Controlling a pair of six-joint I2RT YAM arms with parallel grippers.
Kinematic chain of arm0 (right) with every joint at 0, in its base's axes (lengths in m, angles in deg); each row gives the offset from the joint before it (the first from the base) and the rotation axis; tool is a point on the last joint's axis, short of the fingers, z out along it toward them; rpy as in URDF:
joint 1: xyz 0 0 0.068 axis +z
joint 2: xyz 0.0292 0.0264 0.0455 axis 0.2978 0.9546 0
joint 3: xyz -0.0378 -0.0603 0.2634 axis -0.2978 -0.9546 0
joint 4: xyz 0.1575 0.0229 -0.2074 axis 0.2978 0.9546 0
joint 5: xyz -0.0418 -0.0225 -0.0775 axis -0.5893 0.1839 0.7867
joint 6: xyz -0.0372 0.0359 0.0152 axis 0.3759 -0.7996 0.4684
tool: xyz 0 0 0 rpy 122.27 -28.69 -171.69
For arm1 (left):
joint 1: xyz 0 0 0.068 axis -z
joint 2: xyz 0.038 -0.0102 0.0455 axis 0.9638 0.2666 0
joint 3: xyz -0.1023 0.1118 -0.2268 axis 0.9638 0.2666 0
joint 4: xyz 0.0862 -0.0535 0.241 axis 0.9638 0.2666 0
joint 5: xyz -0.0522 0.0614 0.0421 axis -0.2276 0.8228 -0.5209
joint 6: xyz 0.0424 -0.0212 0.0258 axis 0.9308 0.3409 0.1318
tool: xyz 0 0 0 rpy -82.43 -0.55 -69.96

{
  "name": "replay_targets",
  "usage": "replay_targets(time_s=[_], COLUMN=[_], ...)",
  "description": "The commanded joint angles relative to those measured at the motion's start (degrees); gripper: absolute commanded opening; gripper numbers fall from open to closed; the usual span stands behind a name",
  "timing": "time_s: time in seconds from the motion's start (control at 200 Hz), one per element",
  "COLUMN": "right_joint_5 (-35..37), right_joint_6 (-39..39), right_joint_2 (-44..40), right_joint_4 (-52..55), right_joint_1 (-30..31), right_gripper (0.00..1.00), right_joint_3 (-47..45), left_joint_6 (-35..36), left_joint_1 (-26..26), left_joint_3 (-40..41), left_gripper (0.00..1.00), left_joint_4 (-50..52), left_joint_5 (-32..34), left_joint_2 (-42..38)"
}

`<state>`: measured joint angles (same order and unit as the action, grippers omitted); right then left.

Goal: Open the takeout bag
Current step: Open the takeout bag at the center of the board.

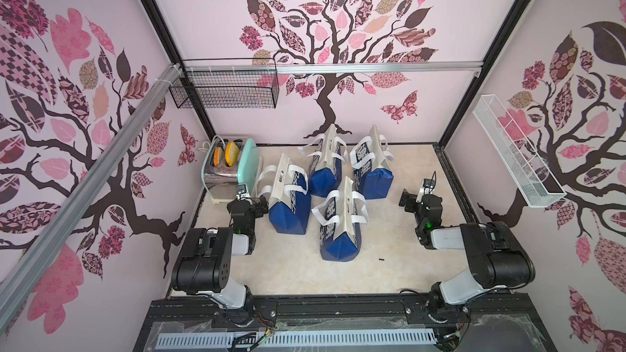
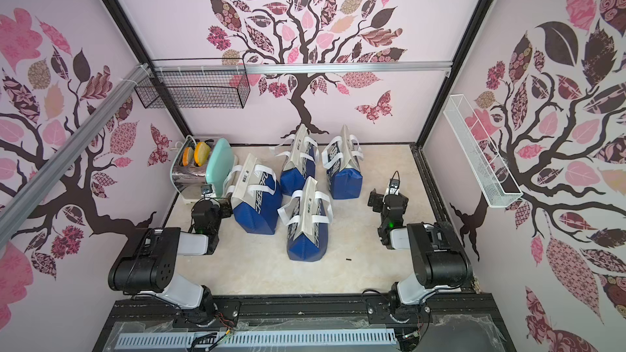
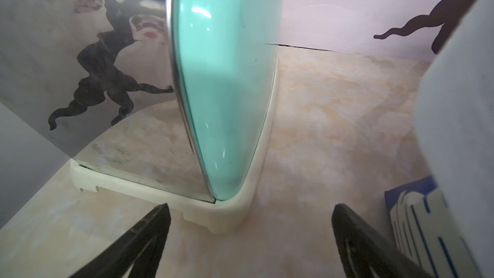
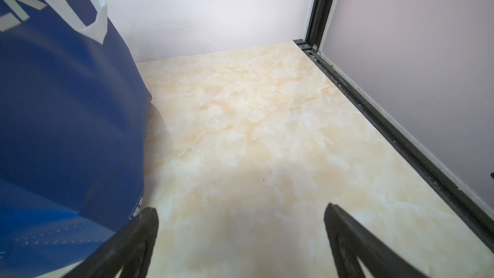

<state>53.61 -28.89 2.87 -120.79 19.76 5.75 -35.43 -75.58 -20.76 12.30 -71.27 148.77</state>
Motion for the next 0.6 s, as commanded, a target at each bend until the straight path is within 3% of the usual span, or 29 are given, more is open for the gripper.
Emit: replay_targets(time_s=[0.0,0.595], right_joint_5=[-0.47,-0.57], right_joint_6=[-0.16,-0.16], right_joint_2=[-0.3,0.0], right_joint_4=[0.46,0.14], right_joint_1=[-0.15,-0.13], right_gripper=[0.99,0.99], right_joint_3=[0.92,0.93], left_joint_6=[0.51,1.43], left_joint_1=[-0.1,0.77], left_joint_3=[-0.87,-1.44], left_gripper=[0.98,0.98], left_joint_4=[-0.58,0.2], left_joint_5=[0.17,0.46], left_joint_2=[-0.48,-0.33])
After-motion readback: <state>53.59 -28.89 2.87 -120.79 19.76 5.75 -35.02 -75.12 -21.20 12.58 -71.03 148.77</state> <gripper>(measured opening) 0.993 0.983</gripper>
